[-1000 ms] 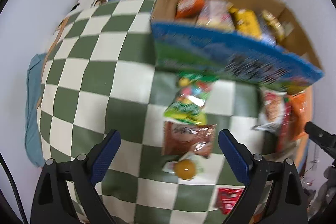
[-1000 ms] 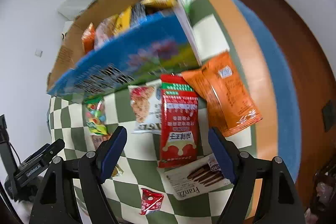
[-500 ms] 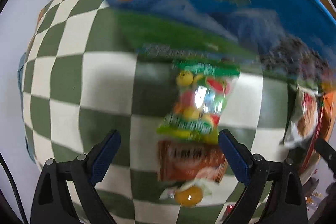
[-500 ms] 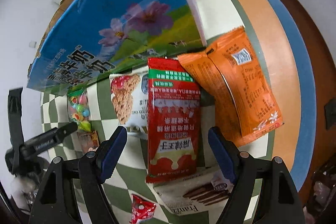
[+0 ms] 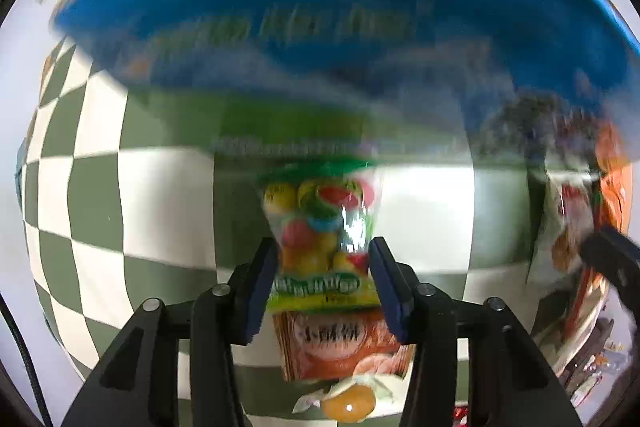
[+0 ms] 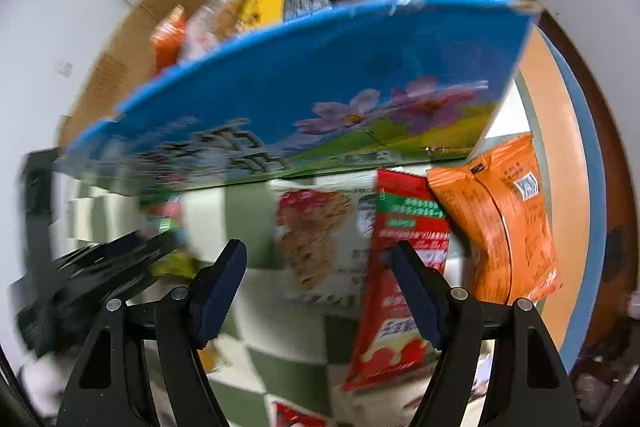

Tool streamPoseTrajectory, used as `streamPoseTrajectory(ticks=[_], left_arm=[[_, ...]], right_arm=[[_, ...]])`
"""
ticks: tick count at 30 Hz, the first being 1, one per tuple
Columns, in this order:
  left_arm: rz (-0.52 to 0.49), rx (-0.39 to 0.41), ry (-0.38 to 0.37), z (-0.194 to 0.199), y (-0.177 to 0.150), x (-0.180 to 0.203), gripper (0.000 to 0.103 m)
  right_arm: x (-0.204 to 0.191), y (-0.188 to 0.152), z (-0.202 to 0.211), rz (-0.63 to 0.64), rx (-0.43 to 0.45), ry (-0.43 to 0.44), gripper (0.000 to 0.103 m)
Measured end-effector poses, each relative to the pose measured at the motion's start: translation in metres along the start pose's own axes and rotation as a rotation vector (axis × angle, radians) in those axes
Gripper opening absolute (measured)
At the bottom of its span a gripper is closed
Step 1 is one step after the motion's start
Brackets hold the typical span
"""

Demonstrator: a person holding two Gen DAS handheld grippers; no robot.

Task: Organize snacks
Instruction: 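Grasp the candy bag with the left tool while the right tool grasps the oat cookie packet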

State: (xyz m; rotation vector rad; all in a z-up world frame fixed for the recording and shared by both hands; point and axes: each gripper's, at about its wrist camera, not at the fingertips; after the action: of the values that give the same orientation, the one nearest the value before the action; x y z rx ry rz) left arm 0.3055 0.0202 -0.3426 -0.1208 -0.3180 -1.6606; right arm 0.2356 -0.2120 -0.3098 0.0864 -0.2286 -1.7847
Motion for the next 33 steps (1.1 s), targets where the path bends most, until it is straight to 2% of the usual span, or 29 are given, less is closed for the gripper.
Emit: streamPoseTrajectory(ticks=[2, 6, 8, 11, 12, 14, 16, 18, 22, 24, 25, 26, 27, 33], left_arm=[[0.002, -0.007, 0.002, 0.001, -0.013, -0.003, 0.044], [0.038, -0.012, -0.020, 0.003, -0.026, -0.008, 0.044], [0.044, -0.008, -0.021, 0.003, -0.030, -0.007, 0.044], [0.058, -0.011, -0.028, 0.002, -0.028, -0.012, 0.046], [0.065, -0.014, -0.033, 0.002, -0.025, -0.026, 0.047], [0.074, -0.036, -0.036, -0.004, -0.016, -0.030, 0.052], [0.081, -0.061, -0.032, -0.014, -0.012, -0.035, 0.052], [0.096, -0.058, -0.040, -0.019, -0.011, -0.040, 0.052], [0.105, -0.030, -0.050, -0.010, -0.017, -0.048, 0.049], [0.102, -0.028, -0.038, -0.004, -0.028, -0.048, 0.048], [0.102, -0.031, -0.038, -0.001, -0.033, -0.050, 0.048], [0.103, -0.036, -0.039, 0.000, -0.038, -0.052, 0.048], [0.103, -0.038, -0.044, 0.002, -0.043, -0.054, 0.048], [0.133, -0.061, -0.088, 0.004, -0.051, -0.070, 0.050]], right_arm=[[0.002, 0.004, -0.010, 0.006, -0.014, -0.055, 0.078], [-0.003, 0.010, -0.017, 0.007, -0.014, -0.031, 0.078], [-0.016, 0.010, -0.015, 0.052, -0.004, -0.008, 0.078], [-0.027, 0.005, -0.011, 0.079, 0.028, -0.025, 0.078], [-0.029, 0.002, -0.008, 0.077, 0.038, -0.019, 0.078], [-0.030, -0.010, 0.004, 0.070, 0.084, 0.032, 0.078], [-0.036, -0.011, 0.008, 0.094, 0.113, 0.030, 0.078], [-0.041, -0.010, -0.004, 0.104, 0.063, 0.005, 0.078], [-0.039, -0.007, -0.038, 0.065, -0.041, 0.011, 0.078], [-0.041, -0.009, -0.041, 0.069, -0.030, -0.004, 0.077], [-0.044, -0.011, -0.040, 0.080, -0.023, -0.007, 0.073], [-0.049, -0.014, -0.037, 0.097, -0.015, -0.010, 0.061], [-0.055, -0.018, -0.036, 0.120, -0.015, -0.011, 0.058], [-0.077, -0.044, -0.032, 0.200, -0.050, 0.007, 0.058]])
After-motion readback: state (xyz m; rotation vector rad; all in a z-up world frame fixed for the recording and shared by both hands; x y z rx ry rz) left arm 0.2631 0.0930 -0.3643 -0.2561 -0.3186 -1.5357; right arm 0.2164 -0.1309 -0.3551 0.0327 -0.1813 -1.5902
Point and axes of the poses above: each gripper's, at about its wrist camera, not at the fingertips, and z roughly against the way its jaws point, x to its right, y to its top, and after that the axes turned 14 degrees about -y, right-handed
